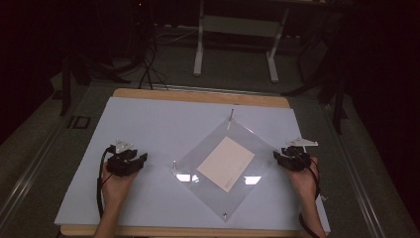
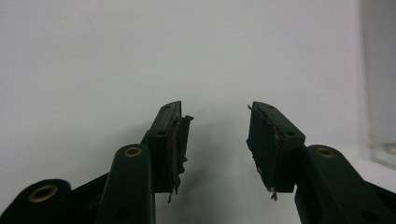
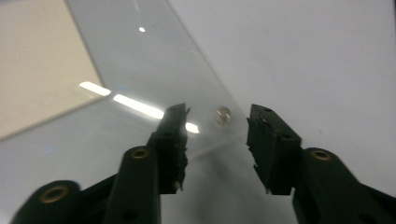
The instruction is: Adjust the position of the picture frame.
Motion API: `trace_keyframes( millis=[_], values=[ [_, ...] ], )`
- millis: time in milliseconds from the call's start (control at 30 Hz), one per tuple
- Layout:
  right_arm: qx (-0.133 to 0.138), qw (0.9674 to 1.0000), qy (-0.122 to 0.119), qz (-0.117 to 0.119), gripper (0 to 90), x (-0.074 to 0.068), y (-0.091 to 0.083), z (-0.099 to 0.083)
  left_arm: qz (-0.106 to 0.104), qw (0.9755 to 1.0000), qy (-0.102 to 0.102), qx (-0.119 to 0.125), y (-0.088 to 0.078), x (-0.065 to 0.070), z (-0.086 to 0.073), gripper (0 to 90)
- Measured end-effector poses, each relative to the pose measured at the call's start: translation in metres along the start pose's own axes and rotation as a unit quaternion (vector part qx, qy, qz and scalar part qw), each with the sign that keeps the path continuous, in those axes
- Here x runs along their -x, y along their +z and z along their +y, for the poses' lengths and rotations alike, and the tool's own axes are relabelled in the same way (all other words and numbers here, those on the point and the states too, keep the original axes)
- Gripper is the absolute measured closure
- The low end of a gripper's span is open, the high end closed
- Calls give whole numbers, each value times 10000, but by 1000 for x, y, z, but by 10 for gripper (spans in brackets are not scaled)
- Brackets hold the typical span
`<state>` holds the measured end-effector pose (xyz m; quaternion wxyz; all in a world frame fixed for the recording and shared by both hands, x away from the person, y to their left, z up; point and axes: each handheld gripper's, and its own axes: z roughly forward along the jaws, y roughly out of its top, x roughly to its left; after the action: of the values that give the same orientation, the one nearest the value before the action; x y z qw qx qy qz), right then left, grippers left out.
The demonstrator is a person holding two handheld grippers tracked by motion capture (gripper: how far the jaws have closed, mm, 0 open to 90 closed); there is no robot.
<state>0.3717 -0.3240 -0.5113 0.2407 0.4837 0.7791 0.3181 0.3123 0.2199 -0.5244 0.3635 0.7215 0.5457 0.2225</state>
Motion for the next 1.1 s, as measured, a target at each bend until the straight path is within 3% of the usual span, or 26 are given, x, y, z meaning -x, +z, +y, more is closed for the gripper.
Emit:
trace_keyframes(
  millis=[200,233,433,700,867,1100],
  values=[
    [121,9996,-145,226,628,-5,0,7,-153,9998,140,-20,-4,11,-3,545],
    [181,9990,-209,361,628,-6,1,10,-189,9996,182,-33,-5,14,-3,545],
    [290,9972,-452,526,635,-12,2,23,-395,9986,337,-28,-8,24,-5,544],
    [361,9949,-485,810,716,-17,10,42,-662,9964,518,62,-10,38,-6,534],
    [291,9941,-582,870,754,-23,18,52,-756,9946,667,224,-13,45,-4,534],
    [291,9930,-671,922,834,-30,31,64,-898,9926,817,104,-7,56,-5,534]
  ],
)
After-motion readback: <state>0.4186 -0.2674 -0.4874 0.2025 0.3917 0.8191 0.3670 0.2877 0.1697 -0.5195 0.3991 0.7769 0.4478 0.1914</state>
